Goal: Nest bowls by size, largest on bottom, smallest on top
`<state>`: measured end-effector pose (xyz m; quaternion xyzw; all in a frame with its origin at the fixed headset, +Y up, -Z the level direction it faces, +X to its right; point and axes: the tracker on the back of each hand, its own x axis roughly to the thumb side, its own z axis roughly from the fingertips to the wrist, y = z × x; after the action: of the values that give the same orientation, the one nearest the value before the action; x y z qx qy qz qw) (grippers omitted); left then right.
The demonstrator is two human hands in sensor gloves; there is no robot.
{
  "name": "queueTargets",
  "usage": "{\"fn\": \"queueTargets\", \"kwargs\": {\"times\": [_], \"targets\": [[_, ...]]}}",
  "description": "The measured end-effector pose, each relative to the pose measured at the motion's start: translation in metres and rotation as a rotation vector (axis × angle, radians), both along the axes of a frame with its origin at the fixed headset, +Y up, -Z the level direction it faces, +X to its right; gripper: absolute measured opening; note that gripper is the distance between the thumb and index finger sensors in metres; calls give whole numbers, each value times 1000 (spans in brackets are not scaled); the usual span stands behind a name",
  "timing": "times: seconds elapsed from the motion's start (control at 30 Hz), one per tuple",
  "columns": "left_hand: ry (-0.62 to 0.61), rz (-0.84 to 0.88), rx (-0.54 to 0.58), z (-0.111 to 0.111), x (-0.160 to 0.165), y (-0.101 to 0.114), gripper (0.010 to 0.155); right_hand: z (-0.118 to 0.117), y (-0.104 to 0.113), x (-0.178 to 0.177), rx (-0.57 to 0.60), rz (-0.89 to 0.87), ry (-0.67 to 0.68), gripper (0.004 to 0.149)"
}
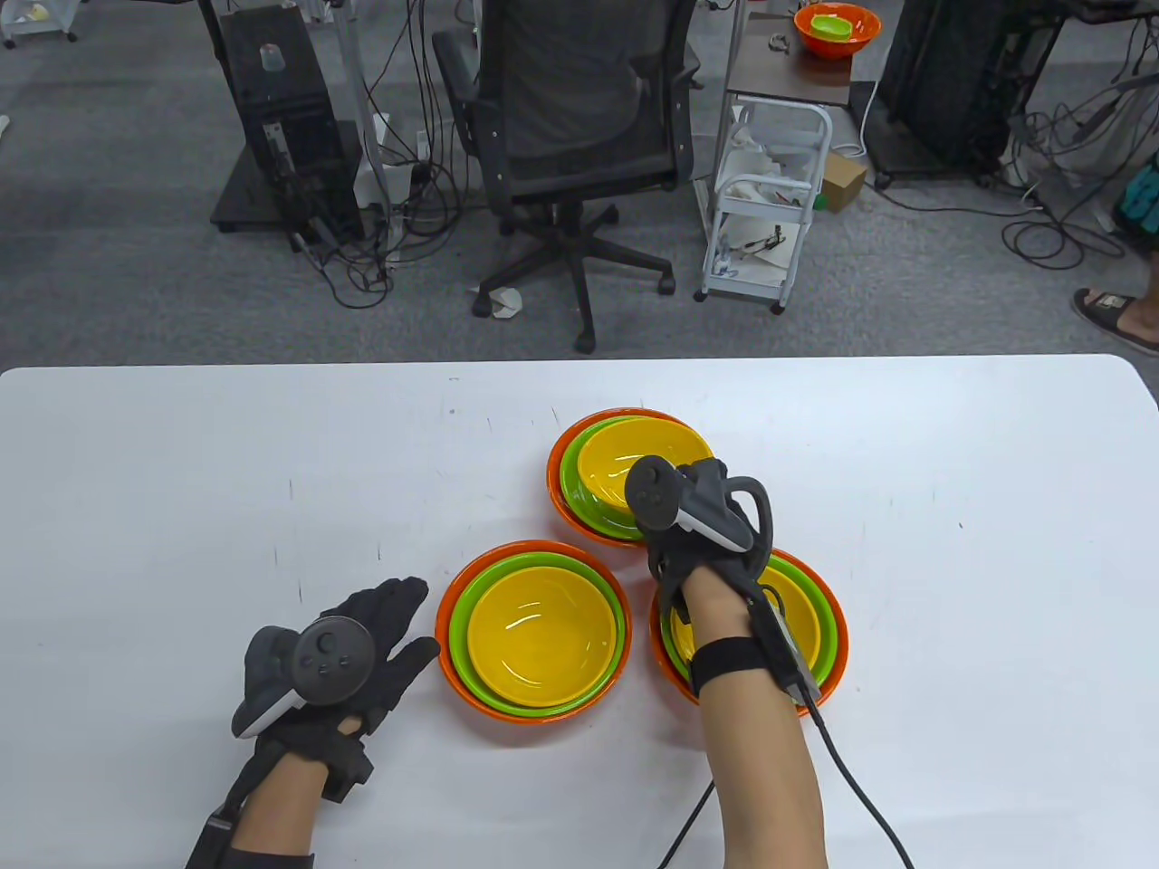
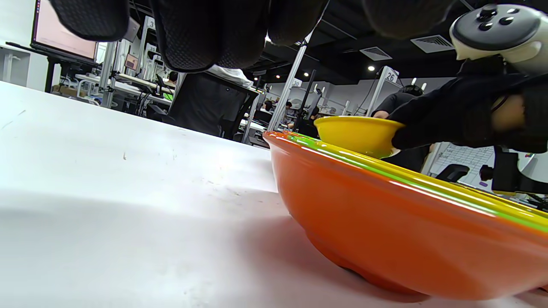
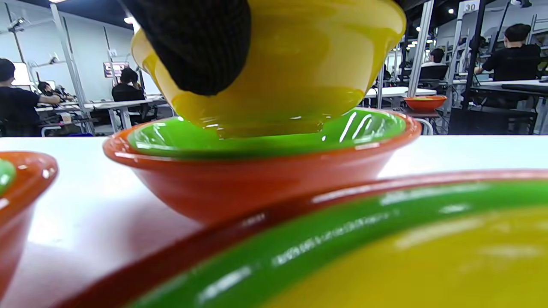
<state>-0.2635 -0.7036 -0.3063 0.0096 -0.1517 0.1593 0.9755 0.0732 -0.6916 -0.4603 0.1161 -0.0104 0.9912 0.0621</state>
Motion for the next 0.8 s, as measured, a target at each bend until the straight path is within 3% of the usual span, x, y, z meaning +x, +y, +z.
{"fn": "queueTargets", "kwargs": {"times": [0.4,0.8], "targets": [[-7,-5,-11,0,3,-1,71,-8,-15,0,-102,40,-27,46],[-3,-23,-38,-3,5,-3,71,-8,-16,5,-246,-18,-57,55]]}}
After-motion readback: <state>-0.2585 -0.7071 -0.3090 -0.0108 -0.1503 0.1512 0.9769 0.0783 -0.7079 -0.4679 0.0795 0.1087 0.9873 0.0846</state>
